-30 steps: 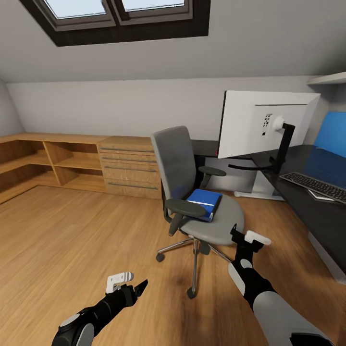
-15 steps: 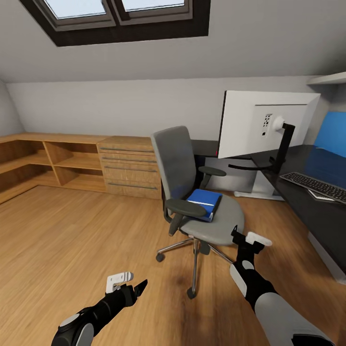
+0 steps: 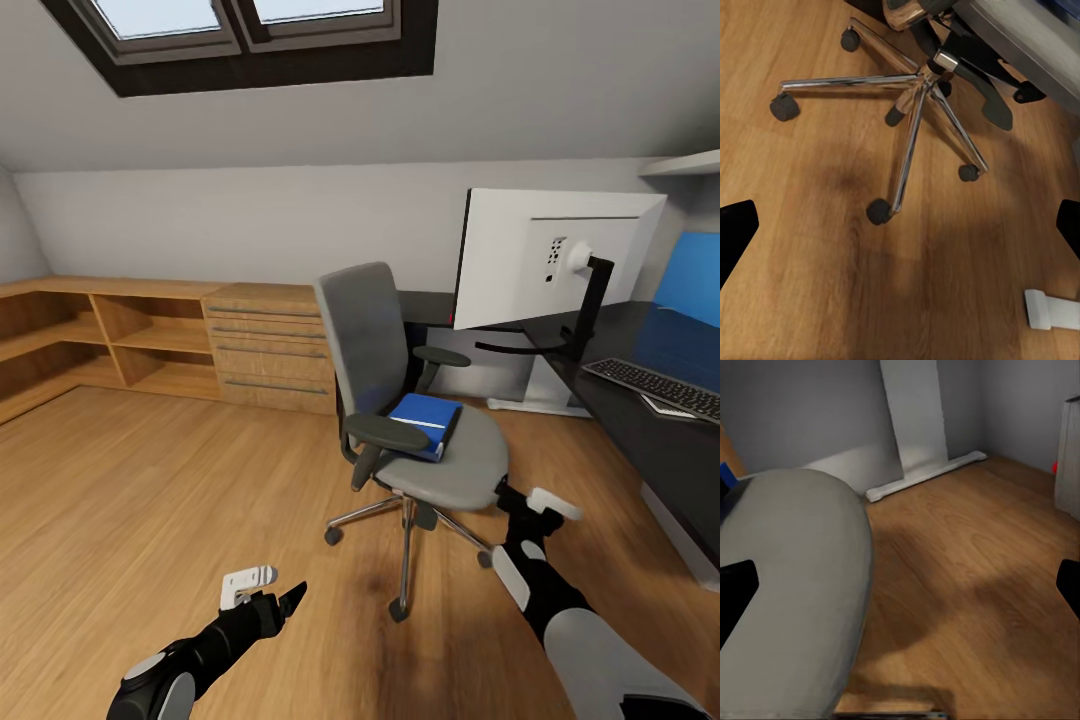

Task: In the bedroom, organize the workspace by keeping the computer under the desk, ensuring the monitor is on the desk, placing the keyboard on the desk next to the monitor, placing the mouse on the desk next to the keyboard, moving the folder from the swivel chair onto the desk next to the mouse, stacking the notebook on top of the folder with the pen on top of the notebook, and positioning the swivel chair next to the desk.

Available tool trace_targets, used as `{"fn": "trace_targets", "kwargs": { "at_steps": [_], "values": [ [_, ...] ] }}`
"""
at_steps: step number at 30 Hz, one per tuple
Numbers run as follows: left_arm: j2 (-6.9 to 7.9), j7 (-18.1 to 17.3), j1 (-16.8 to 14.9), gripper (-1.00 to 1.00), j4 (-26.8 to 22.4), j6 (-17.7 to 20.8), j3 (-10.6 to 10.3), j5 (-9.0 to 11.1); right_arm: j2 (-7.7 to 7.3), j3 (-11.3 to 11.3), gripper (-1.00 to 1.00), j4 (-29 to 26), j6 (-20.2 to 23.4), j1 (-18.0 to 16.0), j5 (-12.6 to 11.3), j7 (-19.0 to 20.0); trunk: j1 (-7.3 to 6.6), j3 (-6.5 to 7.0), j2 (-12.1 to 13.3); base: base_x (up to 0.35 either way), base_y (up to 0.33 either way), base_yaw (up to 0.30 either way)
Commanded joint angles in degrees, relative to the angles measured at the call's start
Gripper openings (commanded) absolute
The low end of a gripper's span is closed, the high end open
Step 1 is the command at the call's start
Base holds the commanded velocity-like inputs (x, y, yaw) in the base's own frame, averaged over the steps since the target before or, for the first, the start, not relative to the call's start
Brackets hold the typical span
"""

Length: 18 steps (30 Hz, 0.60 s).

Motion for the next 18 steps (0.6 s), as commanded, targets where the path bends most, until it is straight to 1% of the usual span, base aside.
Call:
{"fn": "trace_targets", "kwargs": {
  "at_steps": [1,6,9,12,15,16,18],
  "values": [
    [-0.03,-0.1,0.0,1.0,0.0,0.4,0.1,0.2,-0.11,0.1,1.0,0.0,0.3,0.0,-1.1,0.6,-0.01,-0.06,0.0,0.0,0.0,0.0],
    [-0.03,-0.1,0.0,1.0,-0.1,0.4,0.1,0.2,-0.74,-0.4,1.0,-1.1,4.9,-0.1,-3.0,4.3,-0.01,-0.06,0.0,0.0,0.0,0.0],
    [-0.03,-0.1,0.0,1.0,-0.1,0.3,0.1,0.2,-1.45,-1.5,1.0,-2.0,8.4,-0.1,-5.5,6.6,-0.01,-0.06,0.0,0.0,0.0,0.0],
    [-0.03,-0.1,0.0,1.0,0.0,0.3,0.1,0.2,-2.48,-2.9,1.0,-2.6,12.1,-0.1,-9.2,9.3,-0.01,-0.06,0.0,0.0,0.0,0.0],
    [-0.03,0.0,0.0,1.0,0.0,0.4,0.1,0.2,-4.01,-4.0,1.0,-2.9,15.6,-0.2,-13.5,12.5,-0.01,-0.06,0.0,0.0,0.0,0.0],
    [-0.03,0.0,0.0,1.0,0.0,0.4,0.1,0.2,-5.12,-4.4,1.0,-3.0,17.8,-0.2,-16.4,14.9,-0.01,-0.06,0.0,0.0,0.0,0.0],
    [-0.03,0.0,0.0,1.0,0.0,0.4,0.1,0.2,-6.09,-4.6,1.0,-3.1,19.9,-0.2,-19.2,17.2,-0.01,-0.06,0.0,0.0,0.0,0.0]
  ]
}}
